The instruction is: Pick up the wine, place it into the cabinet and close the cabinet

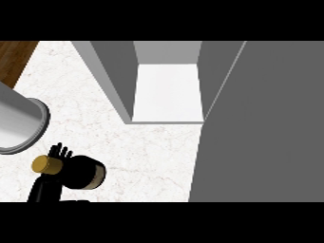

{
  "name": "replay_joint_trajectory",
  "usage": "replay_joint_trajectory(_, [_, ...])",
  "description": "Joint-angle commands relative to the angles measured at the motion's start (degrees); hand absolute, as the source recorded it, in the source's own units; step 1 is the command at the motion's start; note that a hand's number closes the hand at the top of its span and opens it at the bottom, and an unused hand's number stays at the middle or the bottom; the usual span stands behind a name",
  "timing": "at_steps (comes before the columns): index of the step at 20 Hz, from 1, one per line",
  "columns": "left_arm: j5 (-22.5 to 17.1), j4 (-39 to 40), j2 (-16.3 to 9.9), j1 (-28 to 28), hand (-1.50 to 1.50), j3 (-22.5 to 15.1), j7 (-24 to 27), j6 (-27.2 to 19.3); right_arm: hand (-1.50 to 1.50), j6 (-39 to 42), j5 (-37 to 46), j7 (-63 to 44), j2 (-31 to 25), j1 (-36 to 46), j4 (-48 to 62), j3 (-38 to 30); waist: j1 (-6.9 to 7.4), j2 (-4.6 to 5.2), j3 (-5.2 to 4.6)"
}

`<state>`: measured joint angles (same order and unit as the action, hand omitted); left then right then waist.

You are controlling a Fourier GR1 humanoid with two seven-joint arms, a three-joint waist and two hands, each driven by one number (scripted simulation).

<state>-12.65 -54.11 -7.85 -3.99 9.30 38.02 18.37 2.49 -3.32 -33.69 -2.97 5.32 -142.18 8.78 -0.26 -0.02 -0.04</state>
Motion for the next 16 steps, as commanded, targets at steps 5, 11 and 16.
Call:
replay_joint_trajectory(5, [-1.17,12.69,0.02,6.19,-1.5,1.37,5.63,6.05,-1.5,0.8,-4.06,-3.65,-0.64,-2.6,-6.83,-0.79,-0.04,0.0,0.01])
replay_joint_trajectory(11, [0.89,16.82,0.83,8.28,-1.5,0.45,11.24,5.99,-1.5,-0.29,-1.2,-4.2,0.75,-1.18,-6.42,0.96,-0.04,-0.01,0.0])
replay_joint_trajectory(16, [1.2,20.65,1.36,12.94,-1.5,0.36,11.57,5.35,-1.5,-1.54,0.16,-4.19,1.6,3.92,-1.15,1.32,-0.06,0.08,-0.04])
